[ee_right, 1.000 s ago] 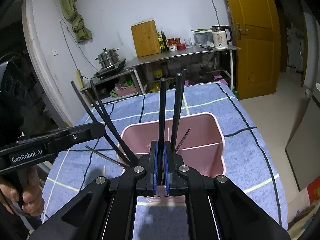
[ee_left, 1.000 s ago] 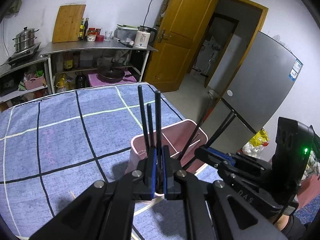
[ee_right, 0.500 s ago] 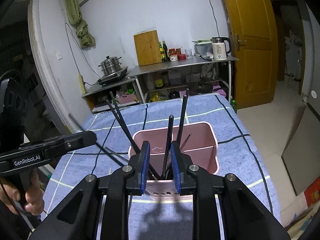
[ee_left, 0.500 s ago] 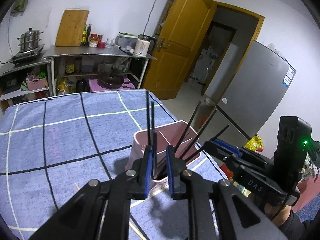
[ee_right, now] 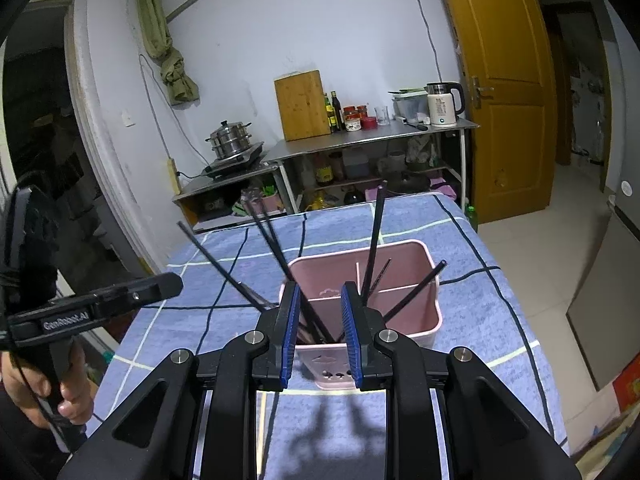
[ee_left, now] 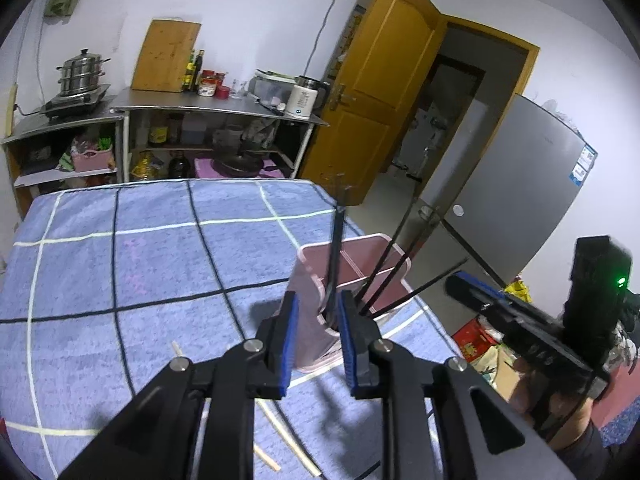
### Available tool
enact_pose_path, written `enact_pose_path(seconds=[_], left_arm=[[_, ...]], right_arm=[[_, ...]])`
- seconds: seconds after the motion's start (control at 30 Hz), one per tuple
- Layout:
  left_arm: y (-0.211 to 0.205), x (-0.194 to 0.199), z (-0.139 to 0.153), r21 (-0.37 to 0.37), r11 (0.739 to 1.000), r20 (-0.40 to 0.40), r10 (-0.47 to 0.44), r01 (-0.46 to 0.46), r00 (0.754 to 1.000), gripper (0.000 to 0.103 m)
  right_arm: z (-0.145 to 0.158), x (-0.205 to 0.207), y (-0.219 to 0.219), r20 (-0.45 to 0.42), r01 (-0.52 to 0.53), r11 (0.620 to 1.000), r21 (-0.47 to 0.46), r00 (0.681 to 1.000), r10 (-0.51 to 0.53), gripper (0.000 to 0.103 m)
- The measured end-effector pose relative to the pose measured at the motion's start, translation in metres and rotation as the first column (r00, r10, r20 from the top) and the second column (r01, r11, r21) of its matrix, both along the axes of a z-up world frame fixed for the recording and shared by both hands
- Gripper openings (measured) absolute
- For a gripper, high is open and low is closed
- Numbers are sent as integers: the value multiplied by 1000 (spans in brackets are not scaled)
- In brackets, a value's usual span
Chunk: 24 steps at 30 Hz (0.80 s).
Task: Organize utensils
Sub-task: 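Move both open grippers back over the two wooden chopsticks on the table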
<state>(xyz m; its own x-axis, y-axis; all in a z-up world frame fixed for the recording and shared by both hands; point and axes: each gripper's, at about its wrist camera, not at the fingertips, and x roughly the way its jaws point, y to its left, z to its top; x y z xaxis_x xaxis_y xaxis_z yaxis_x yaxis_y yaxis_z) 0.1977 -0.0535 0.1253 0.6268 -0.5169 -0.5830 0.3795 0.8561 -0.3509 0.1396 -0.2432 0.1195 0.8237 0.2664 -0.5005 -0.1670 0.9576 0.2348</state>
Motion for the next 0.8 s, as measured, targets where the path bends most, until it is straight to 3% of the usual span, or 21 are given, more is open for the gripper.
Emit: enact_pose_path(seconds=[0.33,0.8], left_arm=[[28,-1,-55,15,996,-115,87,-86,990,22],[29,24,-148,134,979,-258,182,-151,949,22]], right_arm=[[-21,-11,19,-33,-71,997,-3,997,71,22],[-78,-1,50,-149,-150,989,-14,978,146,22]])
